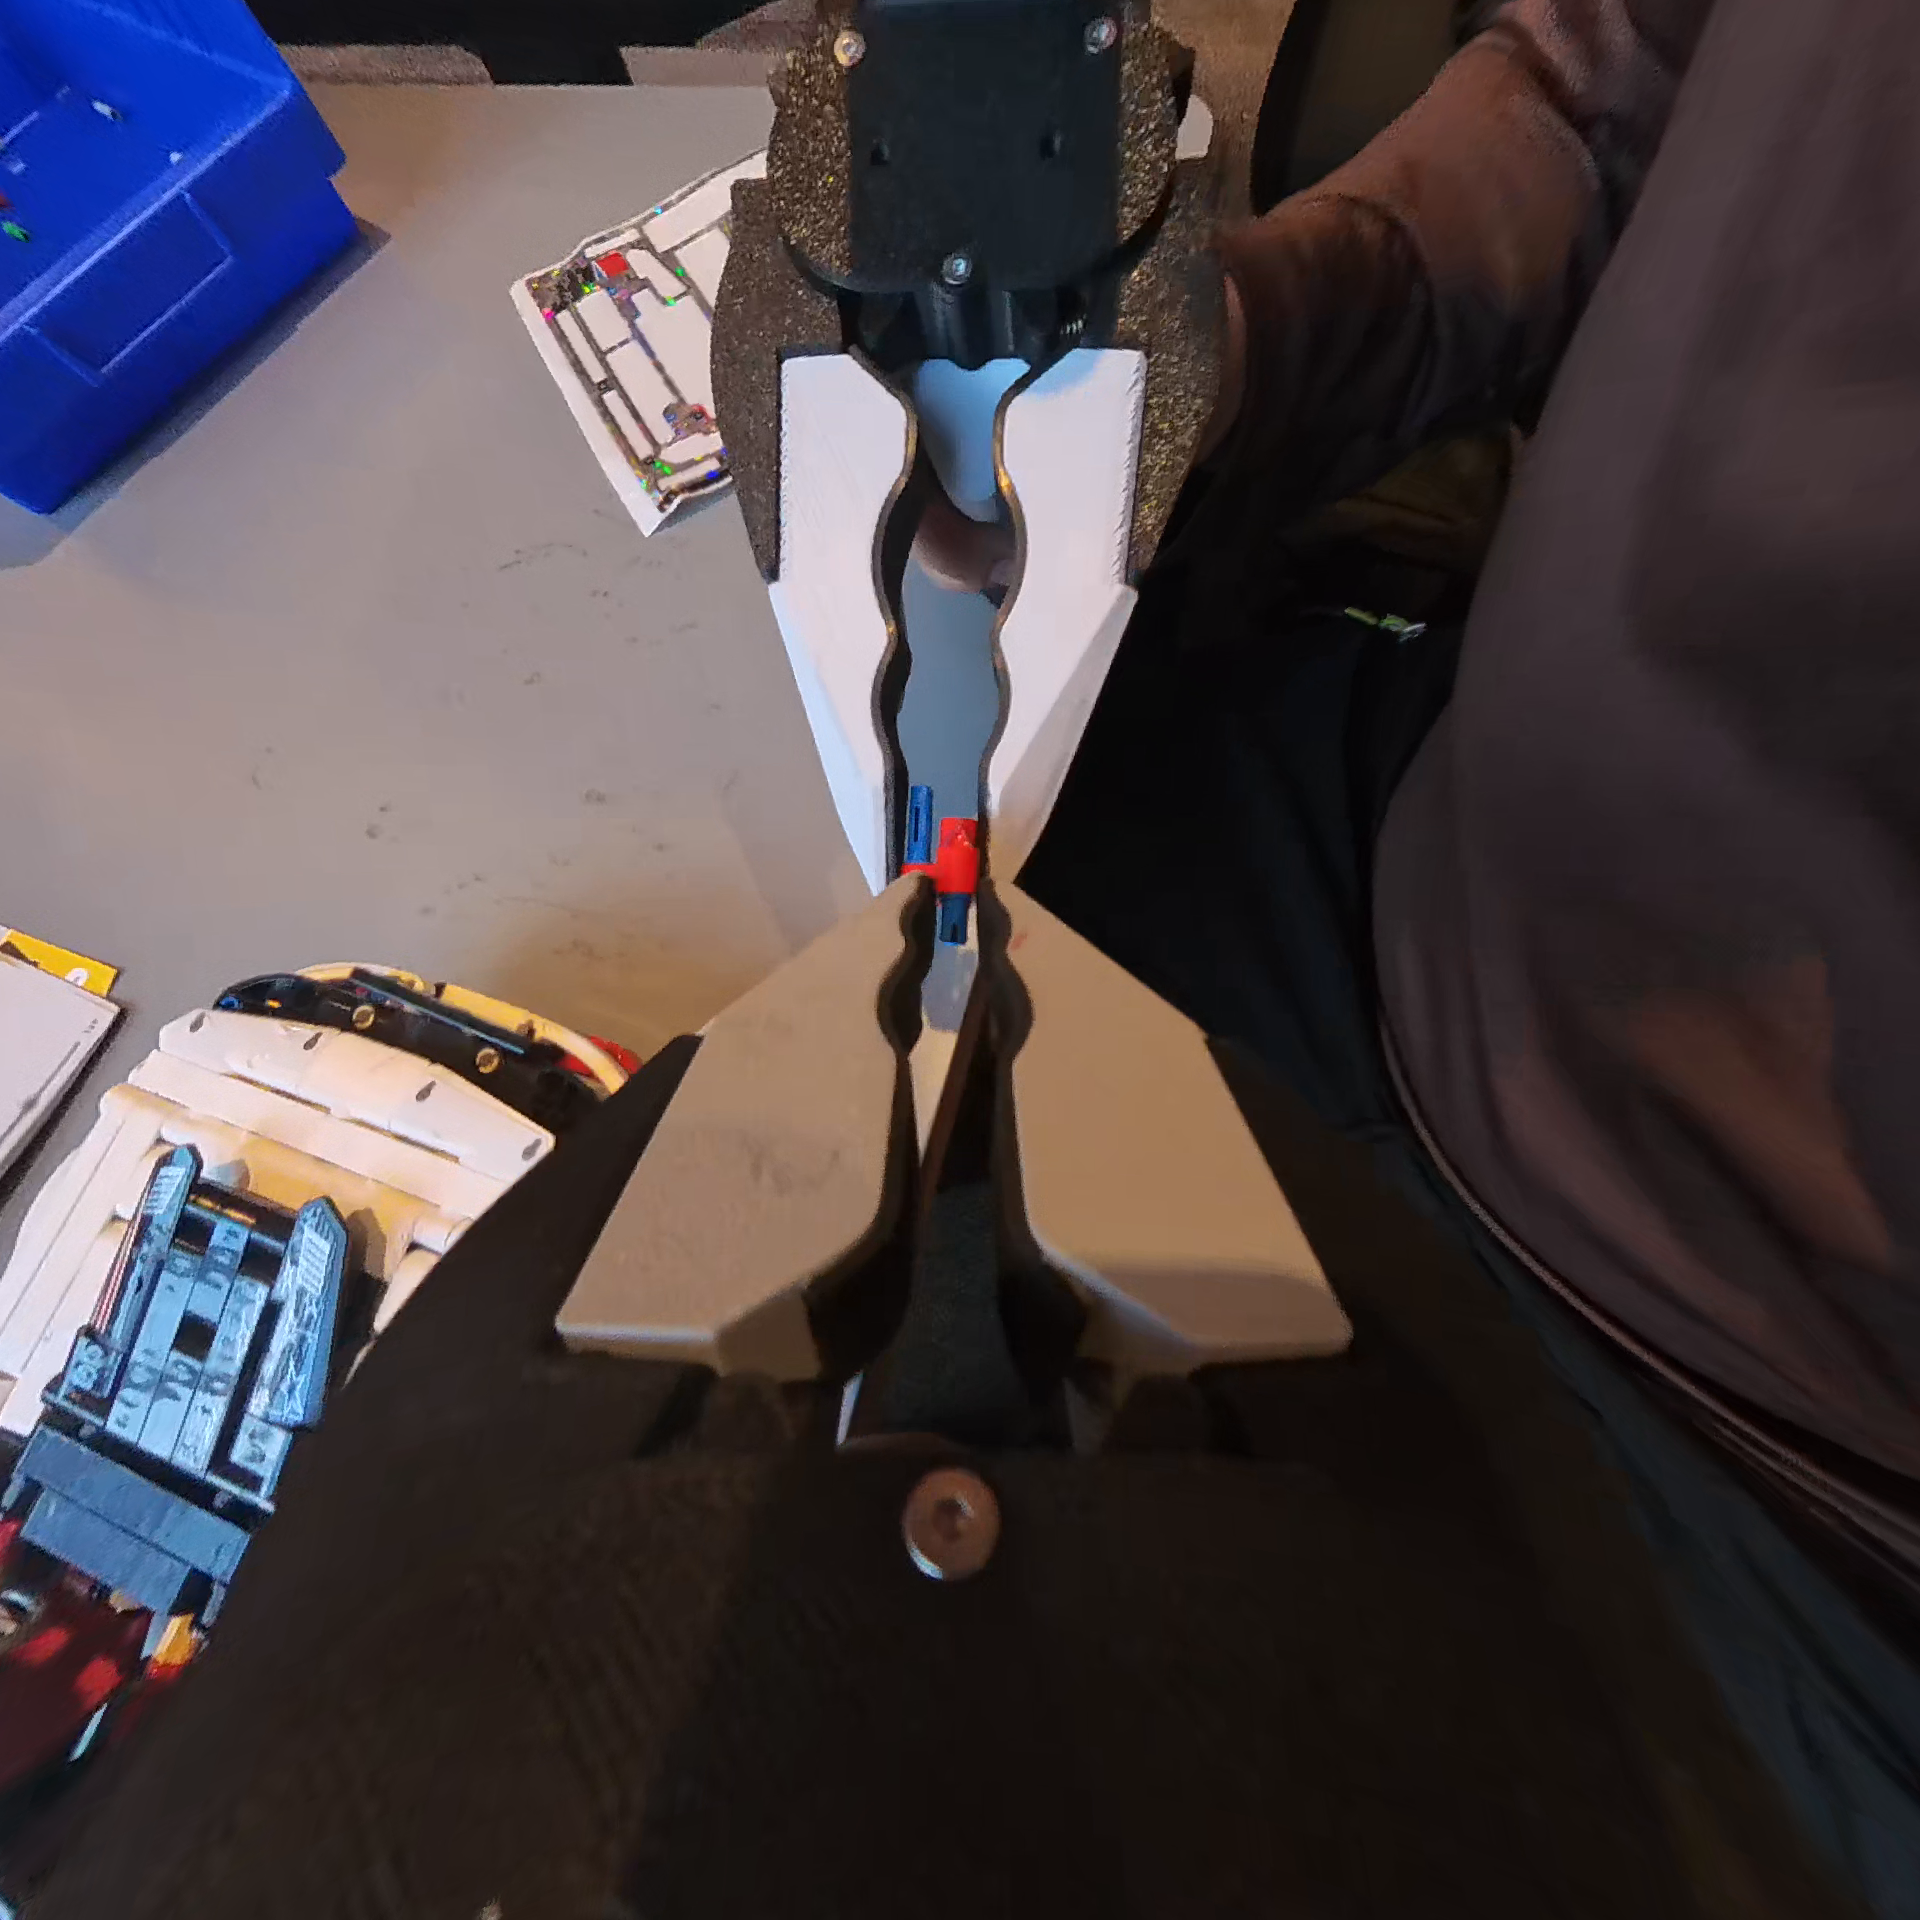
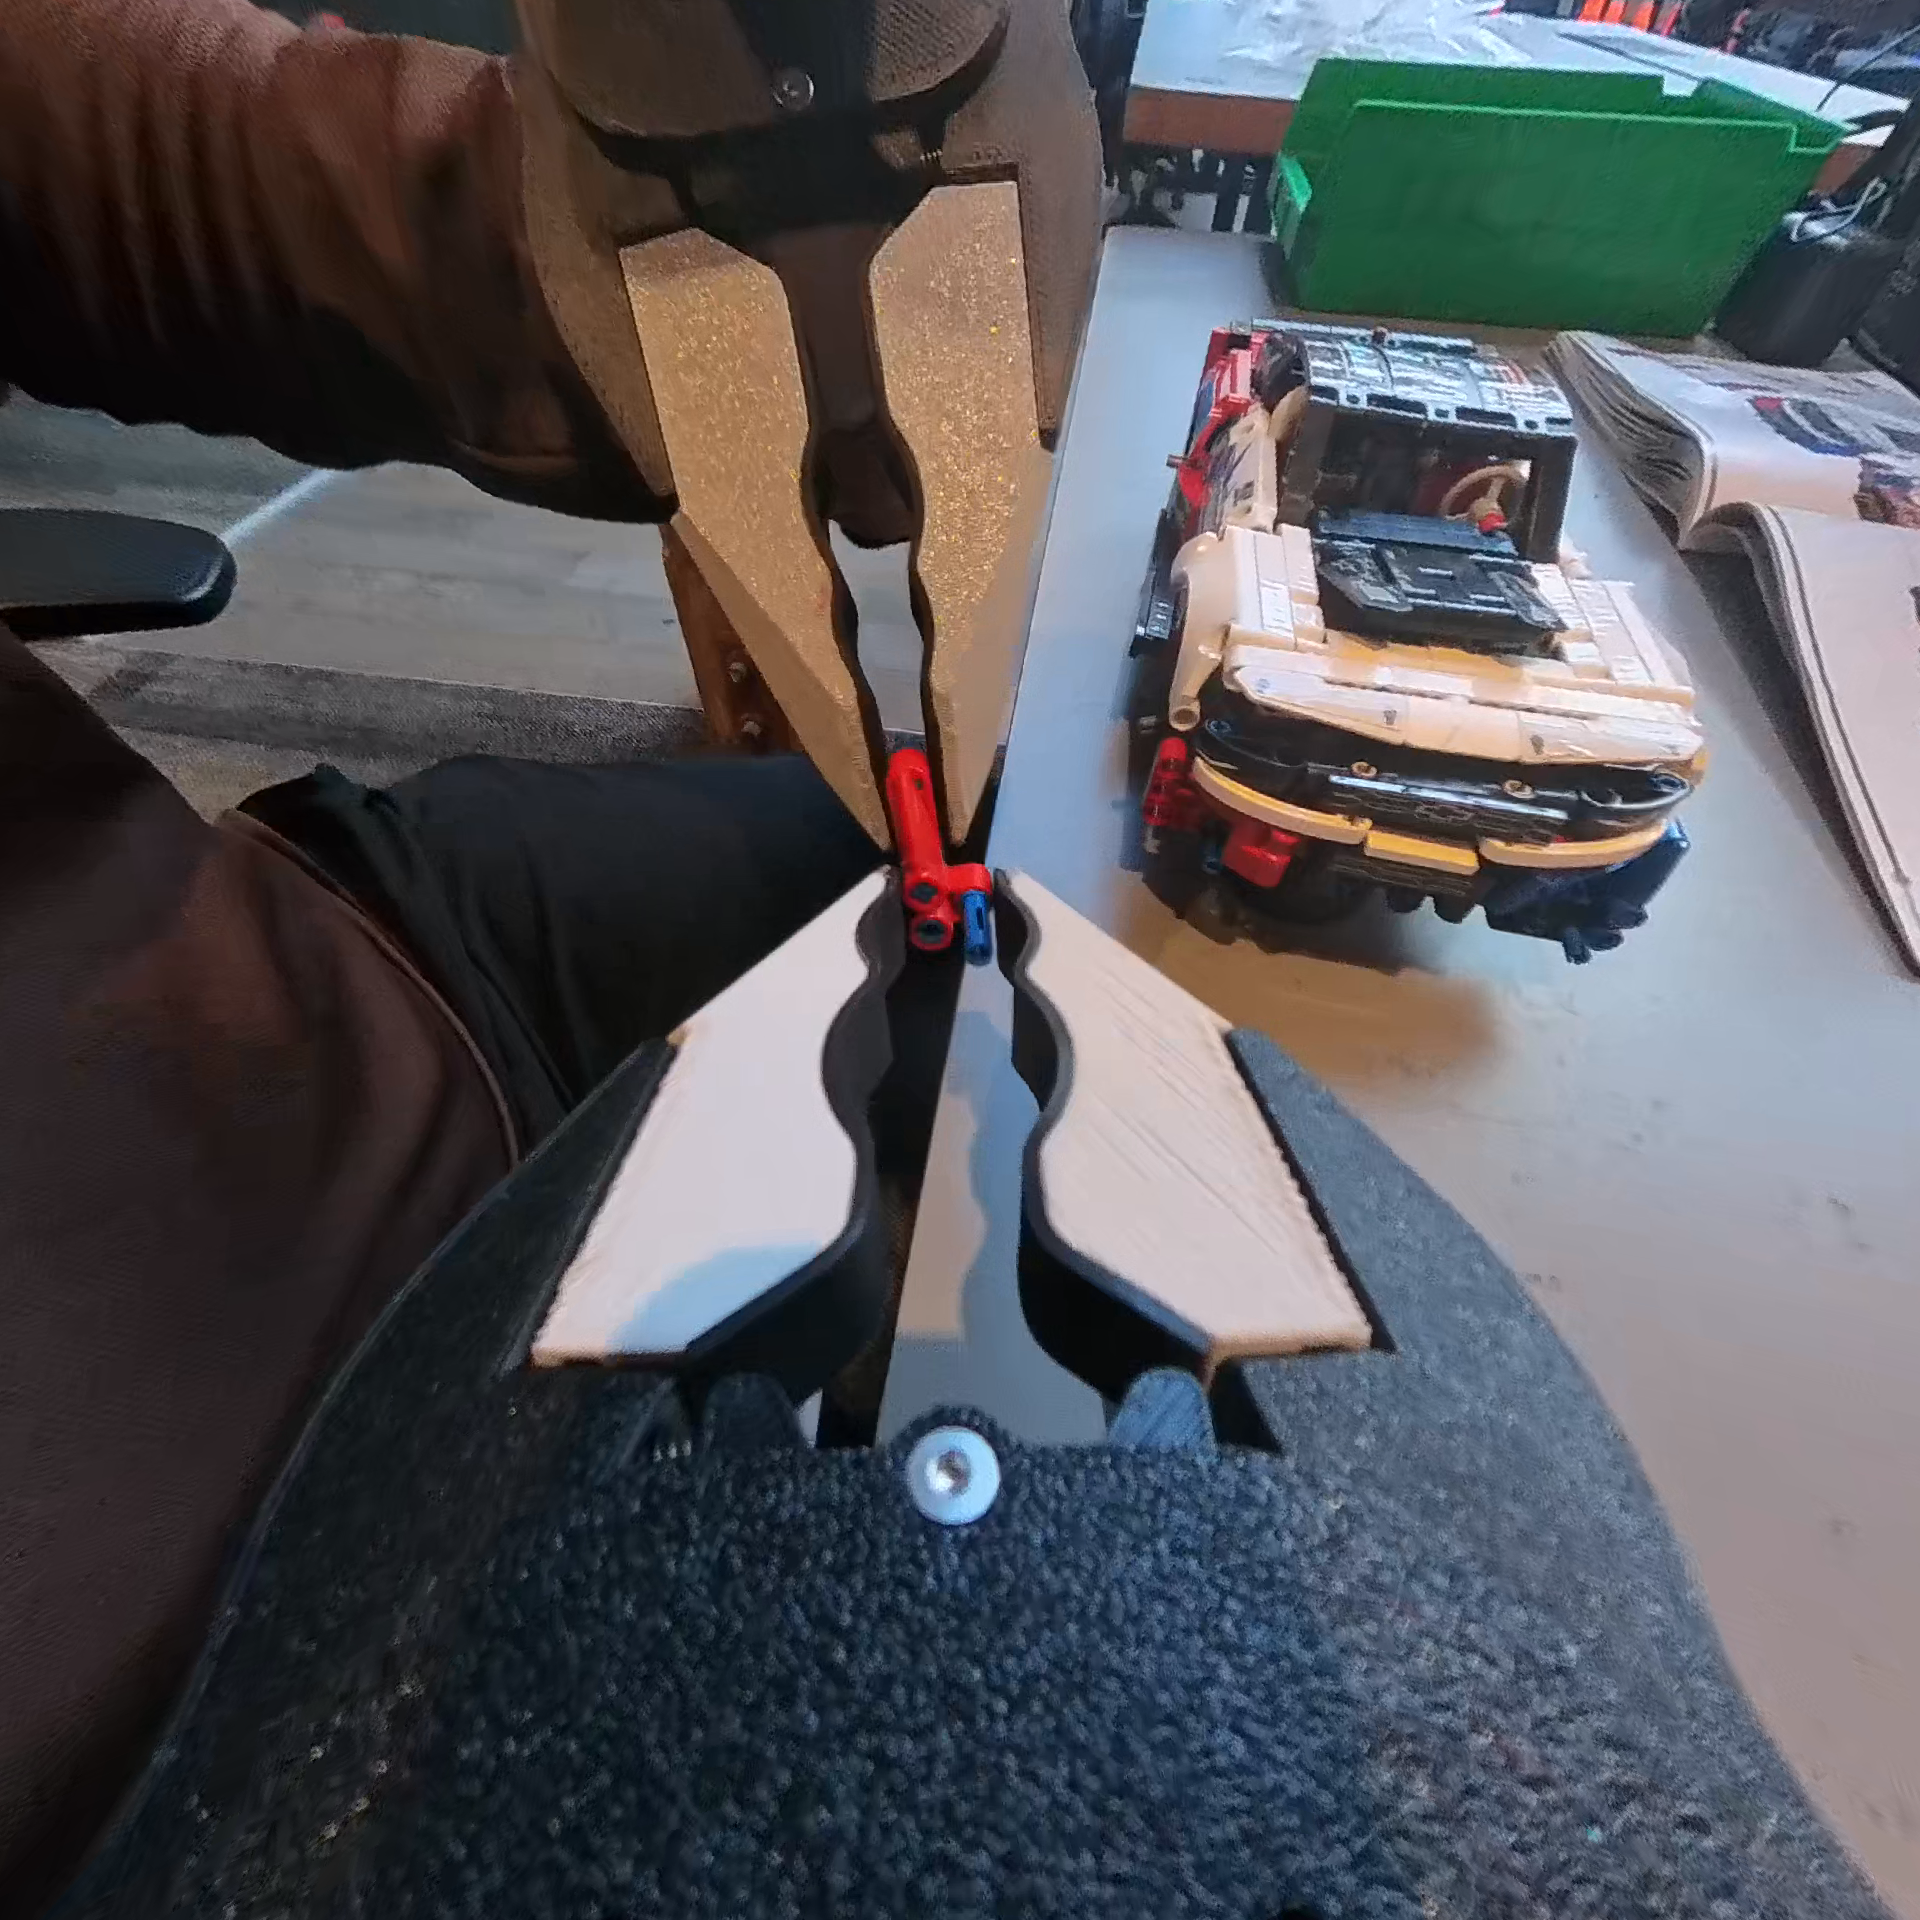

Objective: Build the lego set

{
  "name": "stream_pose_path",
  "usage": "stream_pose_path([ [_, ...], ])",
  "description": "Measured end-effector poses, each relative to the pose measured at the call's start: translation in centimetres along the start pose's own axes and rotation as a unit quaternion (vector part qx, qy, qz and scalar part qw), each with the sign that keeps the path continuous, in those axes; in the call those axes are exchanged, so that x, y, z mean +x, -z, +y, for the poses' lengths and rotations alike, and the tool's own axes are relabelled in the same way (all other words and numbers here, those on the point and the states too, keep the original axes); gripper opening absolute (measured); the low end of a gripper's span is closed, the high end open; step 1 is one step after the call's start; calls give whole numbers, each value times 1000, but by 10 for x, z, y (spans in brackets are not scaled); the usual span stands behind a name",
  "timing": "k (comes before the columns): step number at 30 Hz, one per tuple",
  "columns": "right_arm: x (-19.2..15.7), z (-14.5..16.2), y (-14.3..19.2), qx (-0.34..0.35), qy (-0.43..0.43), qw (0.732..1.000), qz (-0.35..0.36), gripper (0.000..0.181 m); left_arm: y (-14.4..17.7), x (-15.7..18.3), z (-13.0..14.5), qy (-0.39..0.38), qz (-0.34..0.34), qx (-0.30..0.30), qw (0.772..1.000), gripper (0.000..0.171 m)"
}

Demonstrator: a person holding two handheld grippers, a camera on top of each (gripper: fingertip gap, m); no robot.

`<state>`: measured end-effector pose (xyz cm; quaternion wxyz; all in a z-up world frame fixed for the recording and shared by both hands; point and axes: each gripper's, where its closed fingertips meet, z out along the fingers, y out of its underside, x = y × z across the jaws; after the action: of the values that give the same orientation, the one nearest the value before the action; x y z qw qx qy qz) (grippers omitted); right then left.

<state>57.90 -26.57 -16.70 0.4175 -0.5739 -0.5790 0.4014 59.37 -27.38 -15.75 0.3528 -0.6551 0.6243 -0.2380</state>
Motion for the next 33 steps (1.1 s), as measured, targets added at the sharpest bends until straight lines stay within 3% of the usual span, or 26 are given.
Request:
stream_pose_path([
  [10, 20, -24, -11, 64, -25, 998, 17, 14, 18, -26, 4, 38, -37, 78, 996, 12],
  [14, 42, -33, -17, 87, -63, 993, 43, 14, 48, -40, 27, 50, -61, 94, 992, 29],
  [17, 60, -33, -19, 94, -100, 988, 74, 14, 82, -43, 48, 61, -60, 131, 988, 28],
  [22, 61, -27, -22, 73, -124, 987, 79, 14, 126, -55, 103, 64, -78, 128, 987, 29],
  [29, 63, -20, -18, 57, -147, 983, 93, 14, 146, -66, 137, 104, -57, 184, 976, 29],
  [33, 64, -21, -15, 67, -151, 981, 103, 14, 153, -74, 148, 134, -82, 189, 969, 28],
])
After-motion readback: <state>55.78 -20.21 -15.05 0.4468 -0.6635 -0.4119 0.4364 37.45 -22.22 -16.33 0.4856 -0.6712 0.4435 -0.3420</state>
